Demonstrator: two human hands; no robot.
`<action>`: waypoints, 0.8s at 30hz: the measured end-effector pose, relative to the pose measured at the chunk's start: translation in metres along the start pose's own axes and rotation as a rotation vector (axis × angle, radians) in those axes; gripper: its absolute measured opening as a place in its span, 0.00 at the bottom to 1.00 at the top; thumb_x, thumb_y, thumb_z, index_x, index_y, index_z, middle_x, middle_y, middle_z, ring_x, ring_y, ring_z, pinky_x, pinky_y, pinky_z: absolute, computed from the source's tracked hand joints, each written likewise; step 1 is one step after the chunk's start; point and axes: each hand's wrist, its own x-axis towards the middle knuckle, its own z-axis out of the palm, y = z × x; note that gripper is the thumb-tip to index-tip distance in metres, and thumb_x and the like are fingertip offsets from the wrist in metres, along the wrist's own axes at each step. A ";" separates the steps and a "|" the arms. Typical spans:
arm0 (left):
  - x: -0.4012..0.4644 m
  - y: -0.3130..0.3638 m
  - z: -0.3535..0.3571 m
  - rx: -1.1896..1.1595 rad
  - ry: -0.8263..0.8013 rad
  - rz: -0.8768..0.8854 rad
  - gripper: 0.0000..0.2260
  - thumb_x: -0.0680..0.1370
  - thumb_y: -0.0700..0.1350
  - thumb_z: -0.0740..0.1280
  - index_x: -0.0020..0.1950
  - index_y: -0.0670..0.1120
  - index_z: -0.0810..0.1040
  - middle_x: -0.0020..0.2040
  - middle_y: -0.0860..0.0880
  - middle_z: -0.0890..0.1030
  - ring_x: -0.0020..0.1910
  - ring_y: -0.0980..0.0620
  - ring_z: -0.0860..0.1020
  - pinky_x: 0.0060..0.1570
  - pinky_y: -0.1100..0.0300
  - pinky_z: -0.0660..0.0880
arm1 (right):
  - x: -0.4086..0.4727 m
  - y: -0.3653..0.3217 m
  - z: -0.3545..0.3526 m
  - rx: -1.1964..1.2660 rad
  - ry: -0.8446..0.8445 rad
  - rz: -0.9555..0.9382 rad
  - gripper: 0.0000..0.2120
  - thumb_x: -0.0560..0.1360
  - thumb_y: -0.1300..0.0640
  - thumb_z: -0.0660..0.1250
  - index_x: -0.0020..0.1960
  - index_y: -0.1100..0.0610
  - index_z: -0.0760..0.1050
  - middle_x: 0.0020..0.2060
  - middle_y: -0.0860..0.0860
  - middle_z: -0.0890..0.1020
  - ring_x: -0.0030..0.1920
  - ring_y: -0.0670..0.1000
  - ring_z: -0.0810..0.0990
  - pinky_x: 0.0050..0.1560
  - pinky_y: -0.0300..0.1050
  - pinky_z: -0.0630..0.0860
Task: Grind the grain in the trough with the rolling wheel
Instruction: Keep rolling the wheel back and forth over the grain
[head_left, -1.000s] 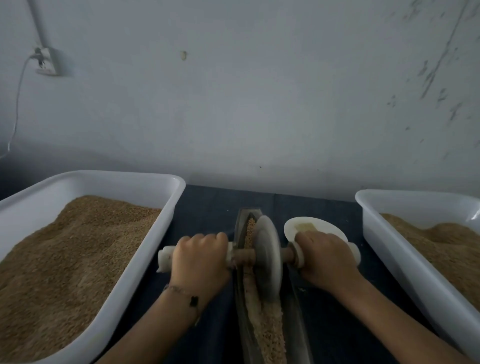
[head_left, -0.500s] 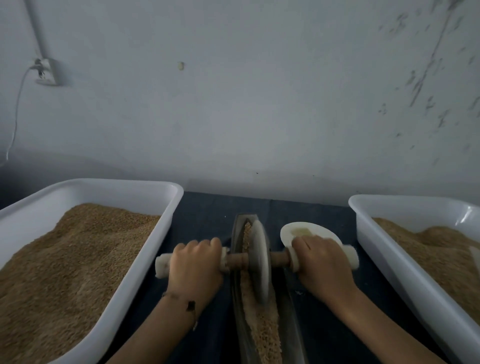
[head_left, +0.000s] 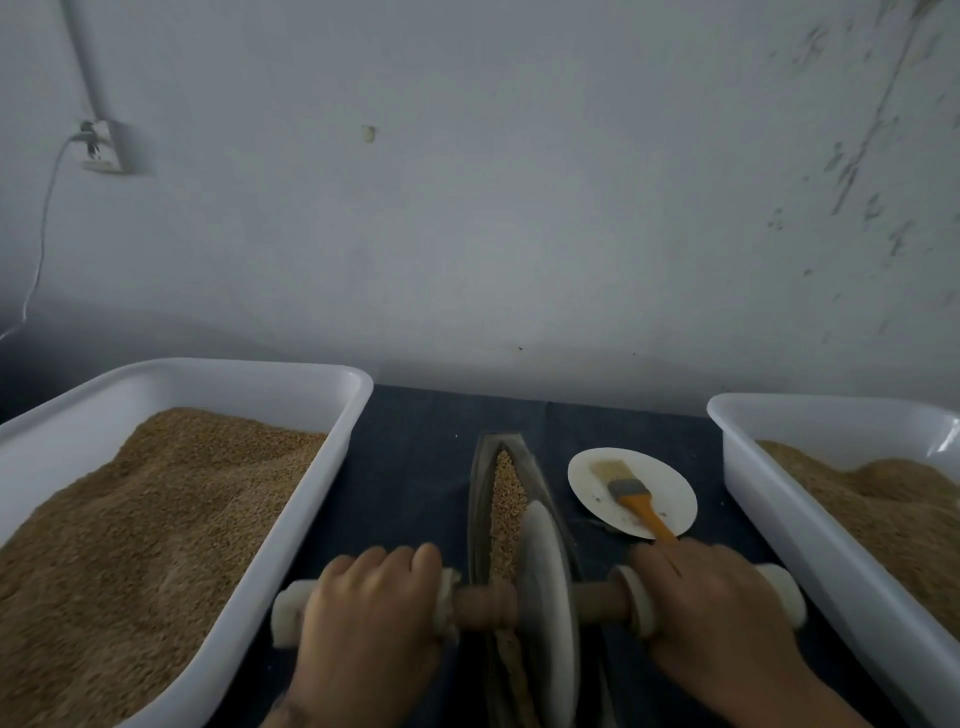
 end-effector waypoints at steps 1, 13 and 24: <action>0.007 -0.004 0.006 -0.002 -0.031 -0.031 0.18 0.51 0.47 0.78 0.29 0.50 0.71 0.25 0.52 0.73 0.23 0.52 0.72 0.25 0.60 0.64 | 0.006 0.000 0.008 -0.030 0.000 0.023 0.23 0.43 0.60 0.82 0.32 0.51 0.74 0.26 0.48 0.75 0.25 0.48 0.73 0.25 0.41 0.68; 0.084 -0.034 0.046 0.143 -0.001 -0.283 0.10 0.76 0.52 0.64 0.42 0.52 0.64 0.40 0.54 0.75 0.37 0.55 0.68 0.40 0.61 0.64 | 0.089 0.028 0.057 -0.112 -0.122 0.141 0.06 0.71 0.54 0.68 0.45 0.51 0.72 0.42 0.48 0.80 0.43 0.51 0.77 0.41 0.45 0.66; -0.025 -0.001 -0.019 -0.001 -0.003 0.015 0.17 0.52 0.50 0.78 0.31 0.52 0.72 0.26 0.54 0.72 0.24 0.54 0.72 0.25 0.59 0.69 | -0.019 -0.005 -0.025 0.023 0.007 0.015 0.24 0.44 0.62 0.82 0.35 0.51 0.76 0.29 0.45 0.76 0.27 0.47 0.73 0.33 0.32 0.56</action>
